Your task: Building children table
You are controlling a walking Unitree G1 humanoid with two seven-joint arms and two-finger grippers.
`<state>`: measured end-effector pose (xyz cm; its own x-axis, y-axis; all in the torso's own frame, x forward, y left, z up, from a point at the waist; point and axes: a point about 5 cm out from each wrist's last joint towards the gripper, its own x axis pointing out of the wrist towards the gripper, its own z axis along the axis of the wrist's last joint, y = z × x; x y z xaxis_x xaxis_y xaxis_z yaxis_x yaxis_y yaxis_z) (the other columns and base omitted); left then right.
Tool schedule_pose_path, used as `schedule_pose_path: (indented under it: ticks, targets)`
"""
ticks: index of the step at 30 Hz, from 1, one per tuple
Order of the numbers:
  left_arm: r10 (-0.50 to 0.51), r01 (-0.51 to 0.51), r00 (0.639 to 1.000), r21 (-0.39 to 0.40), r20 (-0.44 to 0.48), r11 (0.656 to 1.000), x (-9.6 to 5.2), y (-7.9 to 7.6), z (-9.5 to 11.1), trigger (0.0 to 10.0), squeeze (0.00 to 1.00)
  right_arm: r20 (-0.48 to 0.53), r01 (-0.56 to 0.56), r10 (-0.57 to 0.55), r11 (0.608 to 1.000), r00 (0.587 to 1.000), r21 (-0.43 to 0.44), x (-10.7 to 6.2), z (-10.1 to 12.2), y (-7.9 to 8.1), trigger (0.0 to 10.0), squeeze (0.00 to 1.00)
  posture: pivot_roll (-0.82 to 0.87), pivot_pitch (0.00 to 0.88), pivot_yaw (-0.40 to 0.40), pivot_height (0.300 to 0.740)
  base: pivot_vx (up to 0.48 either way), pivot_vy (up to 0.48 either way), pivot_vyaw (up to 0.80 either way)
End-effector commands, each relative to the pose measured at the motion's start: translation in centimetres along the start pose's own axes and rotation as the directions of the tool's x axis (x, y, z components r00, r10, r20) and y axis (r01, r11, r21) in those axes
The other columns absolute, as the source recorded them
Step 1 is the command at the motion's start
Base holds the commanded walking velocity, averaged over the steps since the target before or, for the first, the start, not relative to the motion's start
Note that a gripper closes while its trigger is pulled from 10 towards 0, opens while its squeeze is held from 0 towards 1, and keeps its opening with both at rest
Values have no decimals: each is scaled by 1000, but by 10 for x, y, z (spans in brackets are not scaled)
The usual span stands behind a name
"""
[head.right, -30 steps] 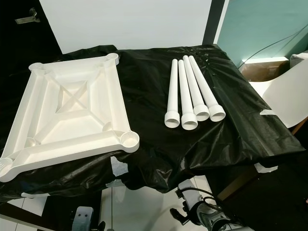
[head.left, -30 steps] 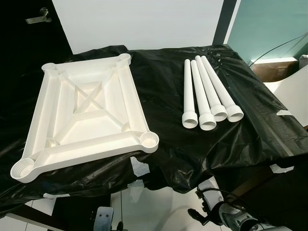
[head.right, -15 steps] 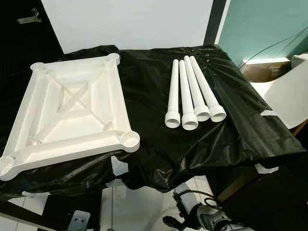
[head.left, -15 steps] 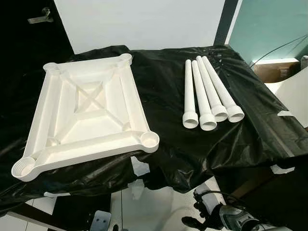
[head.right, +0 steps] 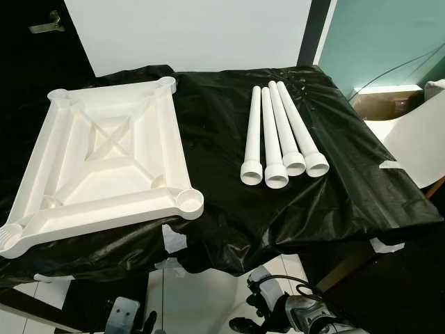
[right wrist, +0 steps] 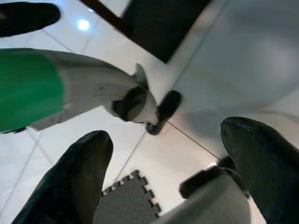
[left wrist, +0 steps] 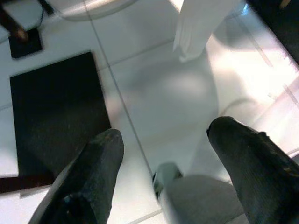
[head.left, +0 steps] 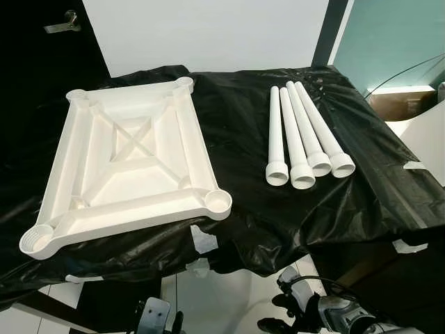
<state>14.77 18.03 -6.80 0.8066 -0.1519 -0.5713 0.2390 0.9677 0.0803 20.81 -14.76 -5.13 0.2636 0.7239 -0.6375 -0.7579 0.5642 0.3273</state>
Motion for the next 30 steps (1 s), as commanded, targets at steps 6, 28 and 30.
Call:
schedule_pose_path:
  ticks: [6, 28, 30]
  targets:
    - [-544, 543, 839, 21, 13, 839, -16, -27, 12, 10000, 0, 41, -141, 142, 990, 989, -32, -5, 16, -1, 10000, 0, 172, 15, -42, 740, 0, 0, 0]
    - [-705, 695, 706, 124, 67, 708, -58, -24, 80, 10000, 0, 132, -530, 543, 839, 829, -121, -48, 64, 22, 10000, 0, 175, 69, -19, 740, 0, 0, 0]
    - [-718, 707, 690, 131, 89, 695, -63, -23, 90, 10000, 0, 142, -566, 581, 814, 802, -131, -57, 70, 28, 10000, 0, 173, 73, -15, 740, 0, 0, 0]
